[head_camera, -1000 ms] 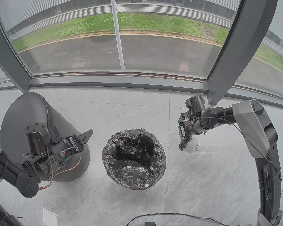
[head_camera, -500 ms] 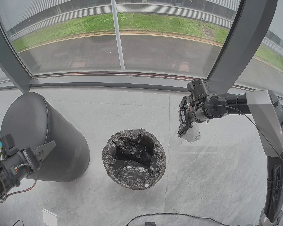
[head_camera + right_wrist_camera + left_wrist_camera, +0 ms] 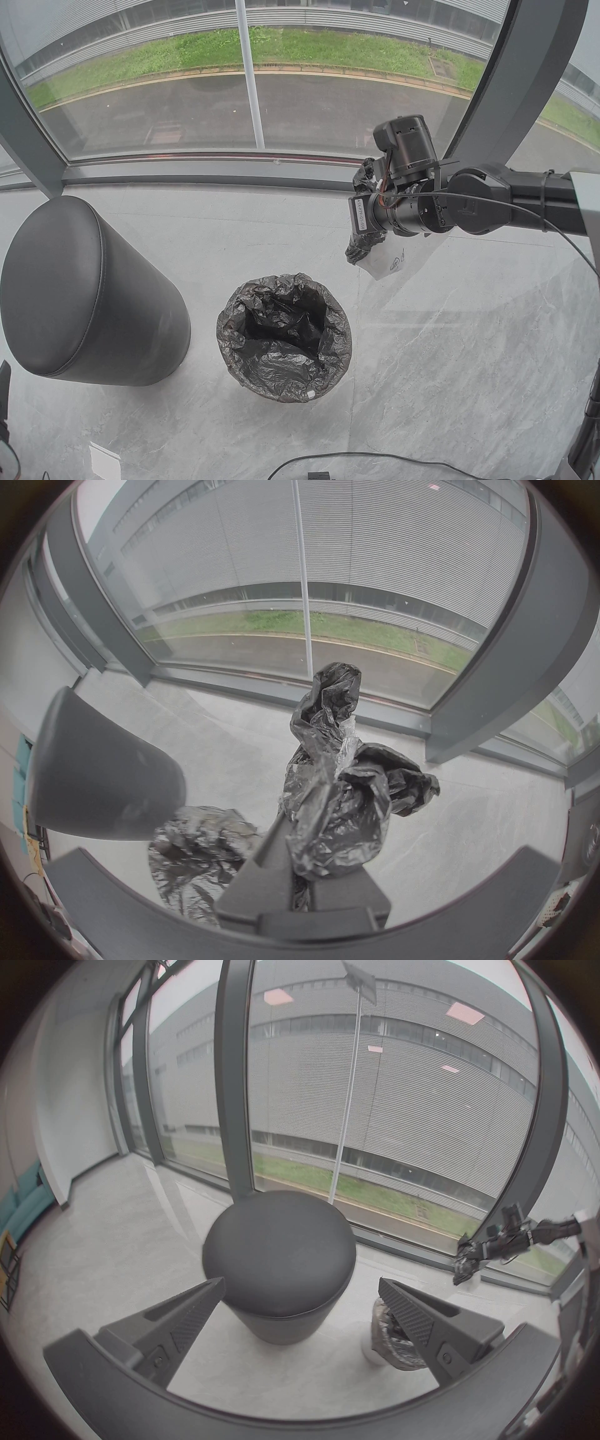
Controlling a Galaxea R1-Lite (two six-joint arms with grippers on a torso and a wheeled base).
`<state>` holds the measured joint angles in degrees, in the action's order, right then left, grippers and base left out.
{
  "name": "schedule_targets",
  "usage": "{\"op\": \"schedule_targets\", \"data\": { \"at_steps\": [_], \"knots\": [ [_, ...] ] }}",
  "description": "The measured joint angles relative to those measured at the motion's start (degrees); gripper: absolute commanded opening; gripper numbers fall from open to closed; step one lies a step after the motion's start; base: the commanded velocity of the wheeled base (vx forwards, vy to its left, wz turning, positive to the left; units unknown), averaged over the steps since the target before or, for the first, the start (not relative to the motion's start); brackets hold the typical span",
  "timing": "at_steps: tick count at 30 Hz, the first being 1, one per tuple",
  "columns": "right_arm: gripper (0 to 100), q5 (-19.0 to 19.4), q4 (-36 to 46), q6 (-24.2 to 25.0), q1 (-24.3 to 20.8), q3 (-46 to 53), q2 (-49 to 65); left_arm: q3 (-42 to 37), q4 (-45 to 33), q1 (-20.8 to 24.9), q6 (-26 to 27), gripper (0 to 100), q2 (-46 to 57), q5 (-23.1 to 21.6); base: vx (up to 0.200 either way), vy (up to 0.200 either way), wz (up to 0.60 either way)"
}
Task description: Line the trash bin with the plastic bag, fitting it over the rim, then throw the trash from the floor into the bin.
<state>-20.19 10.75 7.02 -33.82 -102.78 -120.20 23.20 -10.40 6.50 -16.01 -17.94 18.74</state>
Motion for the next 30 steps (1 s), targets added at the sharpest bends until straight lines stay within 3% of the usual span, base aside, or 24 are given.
{"op": "schedule_targets", "data": {
  "at_steps": [8, 15, 22, 30],
  "knots": [
    [0, -1.87, -0.11, 0.69, -7.66, 2.89, 6.53, -7.33, -2.46, -5.38, 4.68, 100, 13.4, 1.02, 0.0, 0.0, 0.0],
    [0, -1.97, -0.27, 1.05, -9.98, 5.05, 9.42, -12.84, 2.99, -6.29, 6.08, 100, 16.37, -4.24, 0.0, 0.0, 0.0],
    [0, -2.06, -0.38, 1.95, -12.4, 6.58, 10.63, -20.72, 14.58, -6.34, 13.47, 100, 17.13, -7.11, 0.0, 0.0, 0.0],
    [0, -2.11, -4.71, 2.17, -16.1, 9.12, 10.86, -22.05, 14.74, -6.25, 13.58, 100, 17.29, -14.97, 0.0, 0.0, 0.0]
  ]
}}
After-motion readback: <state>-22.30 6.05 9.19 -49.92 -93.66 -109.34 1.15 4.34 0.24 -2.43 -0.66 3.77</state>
